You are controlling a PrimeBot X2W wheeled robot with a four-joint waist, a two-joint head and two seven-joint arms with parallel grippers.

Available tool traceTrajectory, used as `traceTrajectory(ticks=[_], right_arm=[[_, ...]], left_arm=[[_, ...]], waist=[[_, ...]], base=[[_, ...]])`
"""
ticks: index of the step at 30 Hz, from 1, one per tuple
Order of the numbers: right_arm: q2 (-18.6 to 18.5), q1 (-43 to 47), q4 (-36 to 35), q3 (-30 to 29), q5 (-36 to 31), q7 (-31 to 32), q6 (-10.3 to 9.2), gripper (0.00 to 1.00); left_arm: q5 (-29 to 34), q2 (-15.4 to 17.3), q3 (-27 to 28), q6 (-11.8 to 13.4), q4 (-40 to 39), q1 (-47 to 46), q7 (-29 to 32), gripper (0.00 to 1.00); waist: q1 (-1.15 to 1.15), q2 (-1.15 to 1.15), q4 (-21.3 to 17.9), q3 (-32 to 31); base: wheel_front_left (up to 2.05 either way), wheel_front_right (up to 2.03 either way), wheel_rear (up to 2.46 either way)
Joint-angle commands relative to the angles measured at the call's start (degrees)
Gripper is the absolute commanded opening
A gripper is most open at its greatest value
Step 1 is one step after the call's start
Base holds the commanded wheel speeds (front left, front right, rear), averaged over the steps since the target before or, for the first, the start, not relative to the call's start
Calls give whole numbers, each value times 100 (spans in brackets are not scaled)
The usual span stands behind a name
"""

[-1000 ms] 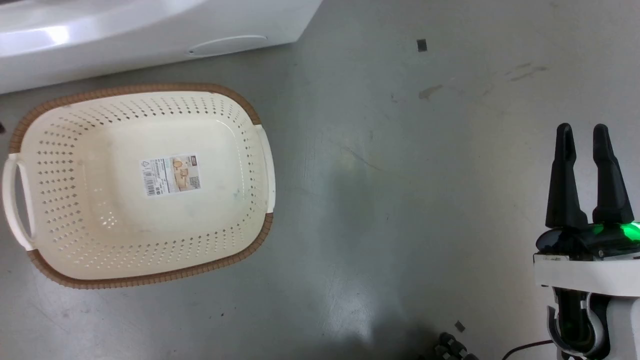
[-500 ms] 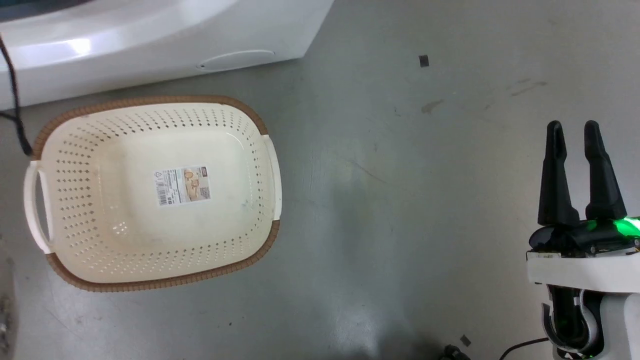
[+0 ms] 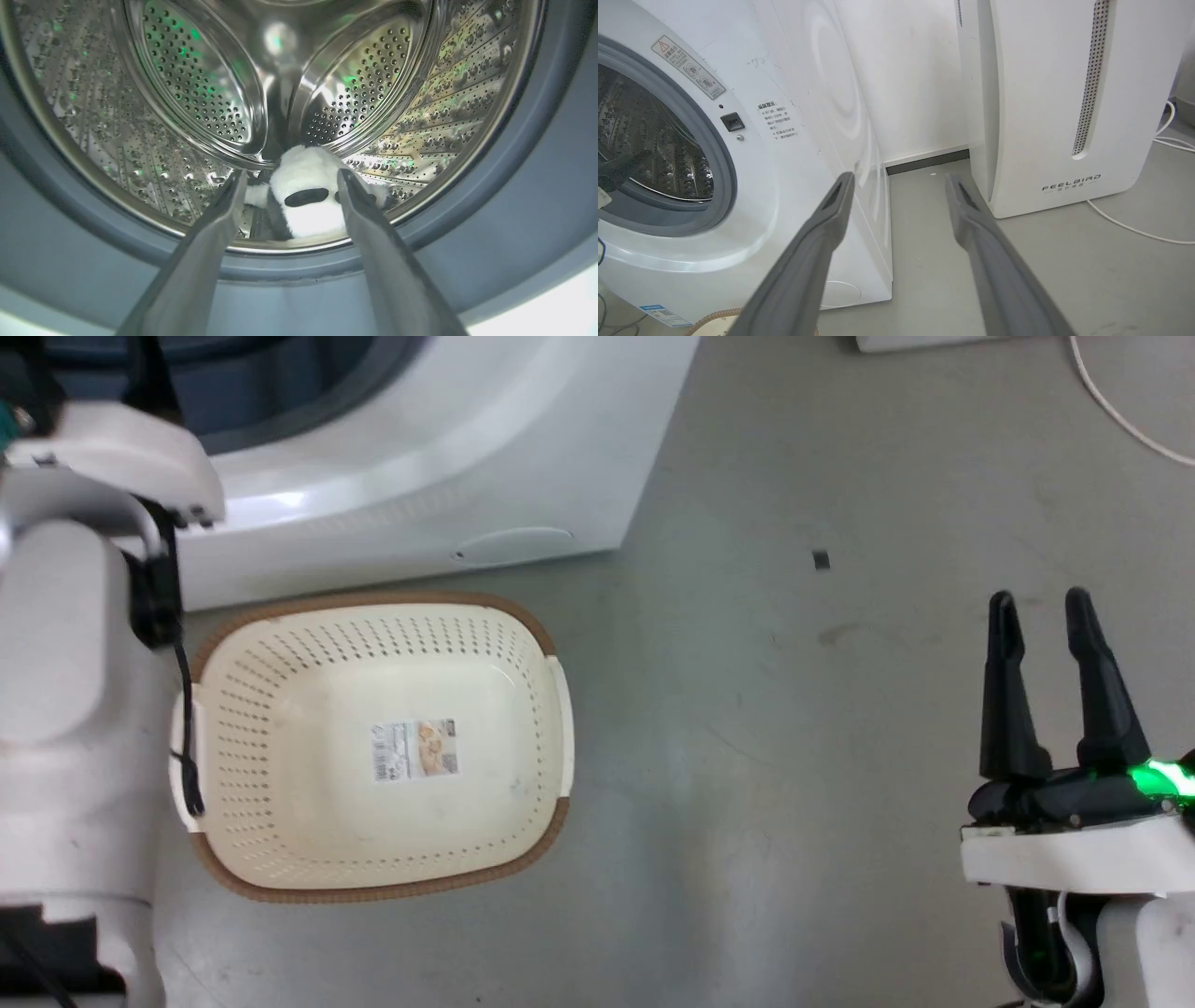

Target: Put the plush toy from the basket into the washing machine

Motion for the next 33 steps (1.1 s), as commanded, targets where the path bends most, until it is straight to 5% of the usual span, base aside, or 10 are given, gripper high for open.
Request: traceTrajectory(ticks=[1,17,33], right_arm=[[3,79,28,24,-76,-25,-4,100],[3,652,234,-139,-699,-25,-4,100],[3,1336,372,-327,-1001,-25,-4,100]], left_arm=[[47,-39,28,38,-131,195,-28,100],[461,-980,100,104,-1965,2690,-28,100],[790,-1263,221,-3,-3047,4820,-28,100]], waist=[[0,0,217,-305],[0,0,1013,-1729],[0,0,1435,-2695]], base=[[0,0,0],[0,0,0],[0,0,0]])
